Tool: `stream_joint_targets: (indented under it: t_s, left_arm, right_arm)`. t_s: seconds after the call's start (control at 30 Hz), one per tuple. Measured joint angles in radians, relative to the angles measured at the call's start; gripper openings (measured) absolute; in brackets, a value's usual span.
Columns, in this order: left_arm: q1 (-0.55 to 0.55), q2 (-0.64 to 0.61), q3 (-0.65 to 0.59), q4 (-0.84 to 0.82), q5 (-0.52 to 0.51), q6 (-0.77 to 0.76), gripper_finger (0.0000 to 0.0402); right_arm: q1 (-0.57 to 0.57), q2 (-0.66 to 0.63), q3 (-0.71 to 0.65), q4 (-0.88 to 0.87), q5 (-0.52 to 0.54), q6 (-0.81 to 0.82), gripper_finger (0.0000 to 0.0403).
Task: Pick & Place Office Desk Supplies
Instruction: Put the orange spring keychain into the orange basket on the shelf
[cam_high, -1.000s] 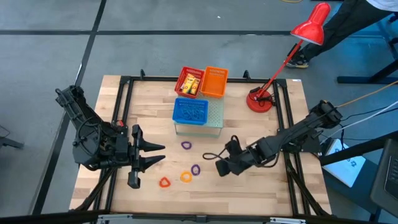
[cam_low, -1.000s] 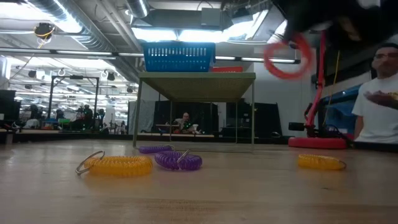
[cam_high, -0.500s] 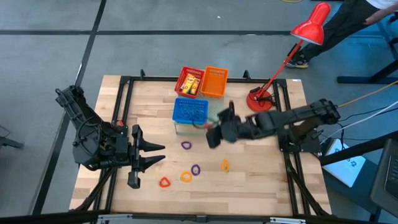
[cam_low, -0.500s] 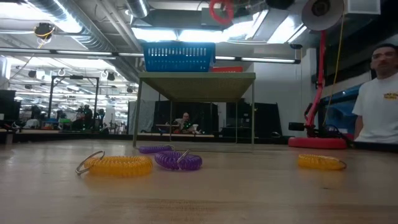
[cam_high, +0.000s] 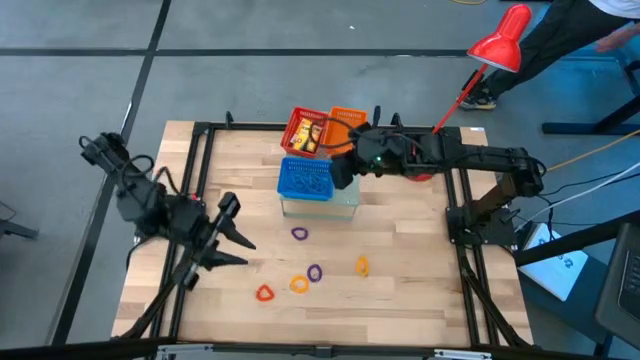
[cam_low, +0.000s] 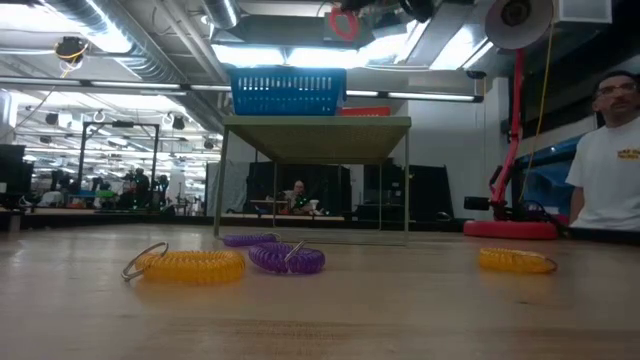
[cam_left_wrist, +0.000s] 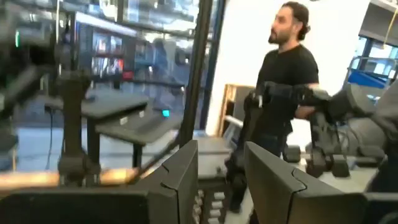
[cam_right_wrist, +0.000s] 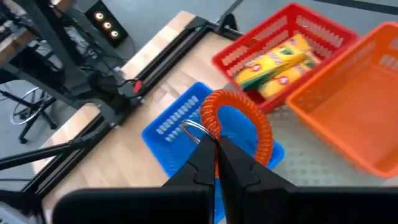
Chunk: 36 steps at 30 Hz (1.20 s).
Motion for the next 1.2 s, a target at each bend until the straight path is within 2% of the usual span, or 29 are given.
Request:
stream_joint_targets:
  t_s: [0.07, 0.23, 0.43, 0.73, 0.87, 1.13, 1.2]
  left_arm:
    - [0.017, -0.077, -0.113, 0.045, 0.000, -0.036, 0.0125]
    - [0.026, -0.308, -0.441, 0.362, 0.003, -0.046, 0.0125]
    - [0.026, -0.501, -0.650, 0.378, -0.072, -0.096, 0.0125]
    - [0.026, -0.695, -0.771, 0.383, -0.101, -0.104, 0.0125]
    - [0.026, -0.728, -0.791, 0.366, -0.123, -0.104, 0.0125]
    - [0.026, -0.733, -0.794, 0.363, -0.125, -0.104, 0.0125]
    - [0.026, -0.733, -0.794, 0.363, -0.125, -0.104, 0.0125]
  right_arm:
    - [-0.011, 0.000, 0.000, -0.020, -0.001, 0.000, 0.0001]
    - [-0.032, 0.000, 0.000, -0.029, 0.003, -0.009, 0.0002]
    - [-0.105, 0.007, -0.051, -0.027, 0.009, -0.032, 0.0002]
    - [-0.255, 0.009, -0.236, 0.110, -0.073, -0.037, 0.0002]
    - [-0.289, 0.009, -0.265, 0.189, -0.102, -0.044, 0.0002]
    - [-0.349, 0.010, -0.276, 0.192, -0.112, -0.084, 0.0004]
    - [-0.362, 0.011, -0.276, 0.192, -0.160, -0.101, 0.0019]
